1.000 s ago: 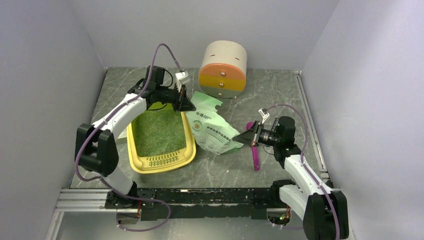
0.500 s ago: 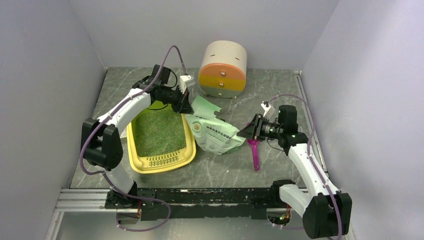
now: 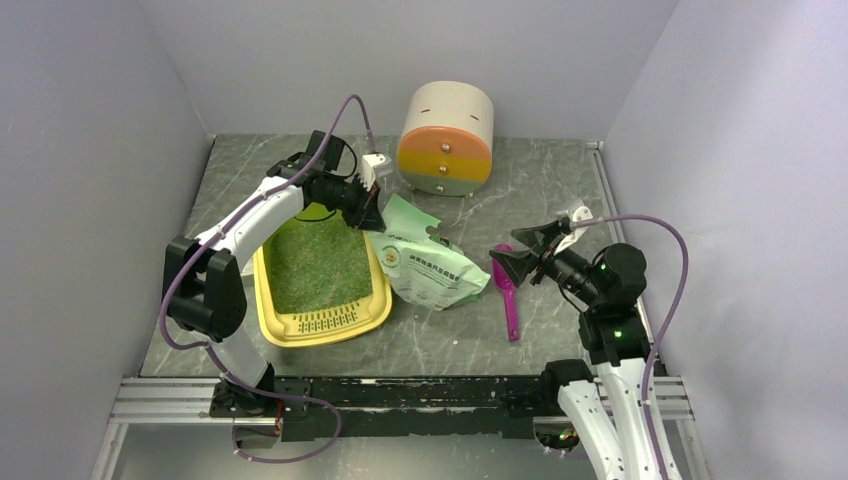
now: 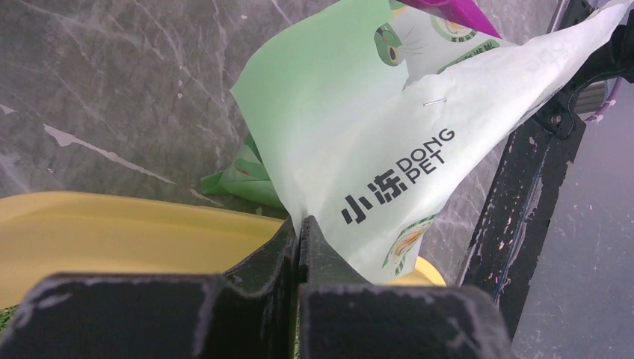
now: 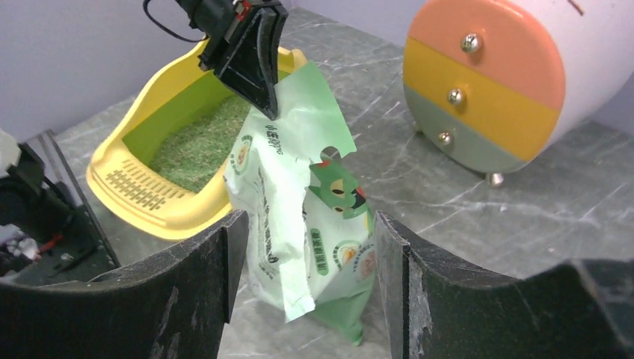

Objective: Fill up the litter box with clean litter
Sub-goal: Close the cat litter bag at the center of the board.

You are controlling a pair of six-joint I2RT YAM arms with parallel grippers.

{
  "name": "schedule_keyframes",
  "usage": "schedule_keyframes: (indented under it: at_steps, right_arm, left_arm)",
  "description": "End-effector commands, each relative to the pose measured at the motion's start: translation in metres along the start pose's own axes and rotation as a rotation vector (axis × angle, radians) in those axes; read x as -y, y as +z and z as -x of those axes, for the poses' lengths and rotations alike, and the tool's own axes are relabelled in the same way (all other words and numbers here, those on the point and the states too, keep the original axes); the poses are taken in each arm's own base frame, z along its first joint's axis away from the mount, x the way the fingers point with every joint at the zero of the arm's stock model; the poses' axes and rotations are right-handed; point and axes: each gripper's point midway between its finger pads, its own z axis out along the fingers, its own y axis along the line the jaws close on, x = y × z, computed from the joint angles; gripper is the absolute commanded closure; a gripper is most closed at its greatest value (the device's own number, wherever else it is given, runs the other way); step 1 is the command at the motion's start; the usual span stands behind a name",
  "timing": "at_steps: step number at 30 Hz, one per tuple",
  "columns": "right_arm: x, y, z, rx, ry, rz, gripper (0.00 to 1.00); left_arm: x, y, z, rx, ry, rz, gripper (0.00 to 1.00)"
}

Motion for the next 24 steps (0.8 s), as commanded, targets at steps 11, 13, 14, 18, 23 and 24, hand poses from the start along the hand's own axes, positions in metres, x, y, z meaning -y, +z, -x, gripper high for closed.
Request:
schedule_keyframes:
  at_steps: [11,13,14,18,23,24]
  right_arm:
    - [-0.047,0.077,-0.032,-0.159,-0.342,0.145,0.36]
    - [-0.057,0.087,-0.042,-0.187,-0.422,0.131,0.35]
    - [-0.062,0.090,-0.047,-0.192,-0.455,0.136,0.34]
    - [-0.060,0.095,-0.066,-0.258,-0.566,0.087,0.34]
    - [-0.053,0.096,-0.090,-0.372,-0.640,0.071,0.38]
    - [-0.048,0.094,-0.095,-0.396,-0.650,0.050,0.38]
  left_arm:
    - [-0.008,-0.007,0.005,-0.026,0.023,0.064,0.95]
    - [-0.008,-0.006,0.005,-0.024,0.022,0.062,0.95]
    - [-0.008,-0.006,0.005,-0.024,0.022,0.061,0.95]
    - [-0.009,-0.006,0.005,-0.035,0.027,0.060,0.95]
    - [-0.008,-0.006,0.006,-0.031,0.026,0.057,0.95]
    - [-0.008,-0.006,0.006,-0.031,0.027,0.056,0.95]
